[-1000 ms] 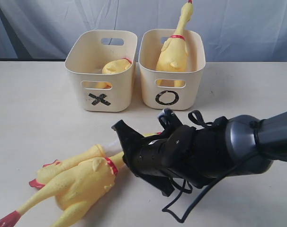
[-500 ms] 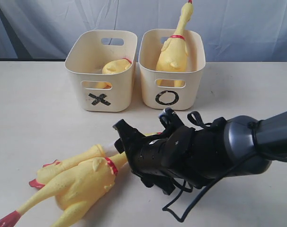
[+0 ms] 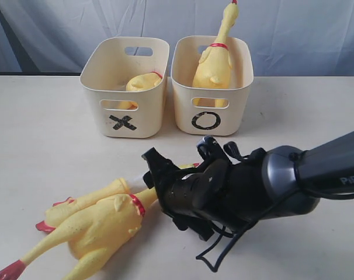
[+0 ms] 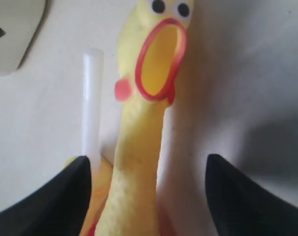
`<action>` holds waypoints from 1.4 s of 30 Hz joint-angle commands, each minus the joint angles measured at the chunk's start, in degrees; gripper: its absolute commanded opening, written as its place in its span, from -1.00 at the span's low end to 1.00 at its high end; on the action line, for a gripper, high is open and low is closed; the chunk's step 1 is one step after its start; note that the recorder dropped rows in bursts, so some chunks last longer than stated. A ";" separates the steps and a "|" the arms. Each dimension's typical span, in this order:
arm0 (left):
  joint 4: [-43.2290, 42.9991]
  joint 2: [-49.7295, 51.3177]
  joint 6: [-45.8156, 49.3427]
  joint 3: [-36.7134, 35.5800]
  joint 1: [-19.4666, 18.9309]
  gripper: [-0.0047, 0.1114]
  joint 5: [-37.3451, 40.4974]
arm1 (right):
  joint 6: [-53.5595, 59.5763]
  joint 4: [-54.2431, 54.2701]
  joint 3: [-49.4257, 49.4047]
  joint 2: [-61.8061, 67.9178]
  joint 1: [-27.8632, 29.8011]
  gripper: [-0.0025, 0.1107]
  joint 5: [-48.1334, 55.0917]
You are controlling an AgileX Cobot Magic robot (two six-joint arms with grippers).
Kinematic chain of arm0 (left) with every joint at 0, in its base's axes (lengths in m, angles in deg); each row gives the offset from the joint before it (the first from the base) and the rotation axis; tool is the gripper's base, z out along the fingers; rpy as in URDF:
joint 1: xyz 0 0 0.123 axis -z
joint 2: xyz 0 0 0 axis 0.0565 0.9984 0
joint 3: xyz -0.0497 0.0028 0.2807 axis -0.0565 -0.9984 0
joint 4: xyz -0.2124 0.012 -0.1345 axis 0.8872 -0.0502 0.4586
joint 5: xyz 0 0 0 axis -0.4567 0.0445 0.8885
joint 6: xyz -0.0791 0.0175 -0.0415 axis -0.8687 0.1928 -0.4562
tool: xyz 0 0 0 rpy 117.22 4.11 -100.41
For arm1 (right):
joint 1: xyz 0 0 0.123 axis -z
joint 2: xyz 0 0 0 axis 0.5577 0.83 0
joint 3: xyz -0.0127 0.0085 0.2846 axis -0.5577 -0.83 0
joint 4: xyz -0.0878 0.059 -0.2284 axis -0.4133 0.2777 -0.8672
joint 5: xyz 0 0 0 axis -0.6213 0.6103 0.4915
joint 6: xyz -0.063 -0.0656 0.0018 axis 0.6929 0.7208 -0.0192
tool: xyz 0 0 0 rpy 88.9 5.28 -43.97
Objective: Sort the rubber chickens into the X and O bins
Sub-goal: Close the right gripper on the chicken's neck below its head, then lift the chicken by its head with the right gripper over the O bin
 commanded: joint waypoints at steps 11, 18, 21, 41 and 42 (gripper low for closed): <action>-0.06 -0.35 -0.29 -0.09 -0.18 0.25 -0.10 | -0.06 -1.42 4.24 4.44 -0.20 0.01 1.00; -0.06 -0.35 -0.29 -0.09 -0.18 0.25 -0.10 | -0.06 -1.31 4.24 4.59 -0.20 -0.68 1.00; -0.06 -0.35 -0.29 -0.09 -0.18 0.25 -0.10 | -0.06 -1.31 4.24 4.59 -0.20 -0.89 1.00; -0.17 -0.35 -0.29 -0.09 -0.18 0.25 0.01 | -0.06 -8.14 4.24 -1.01 -0.20 -0.97 2.41; -0.17 -0.35 -0.29 -0.09 -0.18 0.25 0.01 | -0.06 -8.14 4.24 -1.59 -0.20 -0.97 2.41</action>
